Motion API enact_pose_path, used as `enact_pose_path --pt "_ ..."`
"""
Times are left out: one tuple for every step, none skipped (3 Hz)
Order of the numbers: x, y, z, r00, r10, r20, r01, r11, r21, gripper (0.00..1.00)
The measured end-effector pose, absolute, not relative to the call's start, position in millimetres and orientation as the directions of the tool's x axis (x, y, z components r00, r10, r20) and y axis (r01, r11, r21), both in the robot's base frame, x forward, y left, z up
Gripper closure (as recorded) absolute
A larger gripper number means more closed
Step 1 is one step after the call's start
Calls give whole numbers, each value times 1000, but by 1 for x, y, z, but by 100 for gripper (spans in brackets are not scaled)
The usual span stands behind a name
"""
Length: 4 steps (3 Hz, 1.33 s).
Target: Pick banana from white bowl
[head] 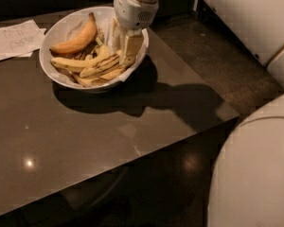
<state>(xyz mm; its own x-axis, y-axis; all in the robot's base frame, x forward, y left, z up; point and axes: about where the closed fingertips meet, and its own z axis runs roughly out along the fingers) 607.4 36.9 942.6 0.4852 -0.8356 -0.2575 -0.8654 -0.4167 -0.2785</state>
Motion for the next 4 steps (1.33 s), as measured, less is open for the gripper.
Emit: enact_pose_path --pt "608 43 953 503 -833 -230 -851 -430 -301 100" --pt "601 41 985 480 -848 -224 -853 -392 -345 100" --pt "584 30 1008 441 -859 -261 -861 -324 -392 100" --pt "582 29 1009 438 -860 -261 -861 -318 -396 100"
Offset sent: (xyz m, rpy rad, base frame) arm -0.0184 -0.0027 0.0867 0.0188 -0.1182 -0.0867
